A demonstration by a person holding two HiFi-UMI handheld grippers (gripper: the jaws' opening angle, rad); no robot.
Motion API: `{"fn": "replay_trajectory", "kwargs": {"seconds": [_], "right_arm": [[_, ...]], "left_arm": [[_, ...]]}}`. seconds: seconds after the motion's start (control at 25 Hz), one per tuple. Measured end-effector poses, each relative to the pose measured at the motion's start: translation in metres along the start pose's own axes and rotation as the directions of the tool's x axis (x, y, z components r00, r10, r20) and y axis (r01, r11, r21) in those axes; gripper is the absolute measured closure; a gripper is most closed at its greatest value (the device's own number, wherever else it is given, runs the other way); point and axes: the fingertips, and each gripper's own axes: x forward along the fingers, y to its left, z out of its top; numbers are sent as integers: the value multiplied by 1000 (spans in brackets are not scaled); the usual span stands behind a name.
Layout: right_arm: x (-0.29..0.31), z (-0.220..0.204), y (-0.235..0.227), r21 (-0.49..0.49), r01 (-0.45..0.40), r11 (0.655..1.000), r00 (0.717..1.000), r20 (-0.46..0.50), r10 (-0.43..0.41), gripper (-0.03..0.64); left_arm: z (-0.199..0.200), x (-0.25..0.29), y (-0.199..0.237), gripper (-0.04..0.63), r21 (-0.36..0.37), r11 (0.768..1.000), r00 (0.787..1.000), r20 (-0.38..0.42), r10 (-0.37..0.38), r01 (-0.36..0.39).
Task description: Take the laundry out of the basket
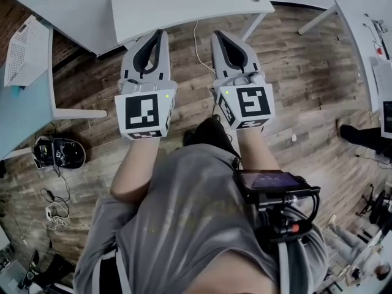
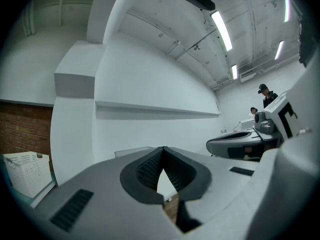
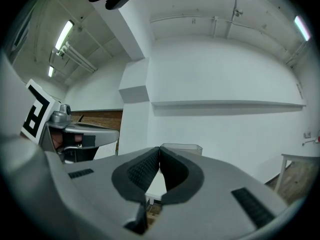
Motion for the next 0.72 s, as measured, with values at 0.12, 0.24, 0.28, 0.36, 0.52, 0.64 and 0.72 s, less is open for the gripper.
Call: {"fn": "replay_trajectory", "kwargs": {"seconds": [0.12, 0.24, 0.28, 0.36, 0.52, 0.64, 0.72], "right_arm": [[6, 0, -6, 6, 6, 1000, 1000, 3, -6, 609], [8, 3, -11, 16, 6, 1000, 1000, 7, -7, 609], [12, 2, -13, 20, 6, 1000, 1000, 6, -6, 609], [26, -6, -24, 31, 4, 1000, 1000, -4, -4, 609], [56, -26, -49, 57, -1, 998, 1000, -26, 2, 609], [80, -34, -67, 74, -2, 997, 999, -35, 4, 609], [97, -38, -78, 84, -13, 996, 999, -39, 17, 609]], "left_arm": [[-4, 6, 2, 588, 4, 1000, 1000, -9, 2, -2], [0, 9, 2, 588, 11, 1000, 1000, -13, 2, -2], [-1, 13, 3, 588, 13, 1000, 1000, -16, 1, -1], [-9, 31, 6, 588, 13, 1000, 1000, -30, 0, 1], [-27, 68, 10, 588, 12, 1000, 998, -60, 2, -1], [-36, 94, 16, 588, 9, 1000, 997, -74, 6, -6], [-40, 112, 19, 588, 10, 1000, 996, -85, 17, -16]]}}
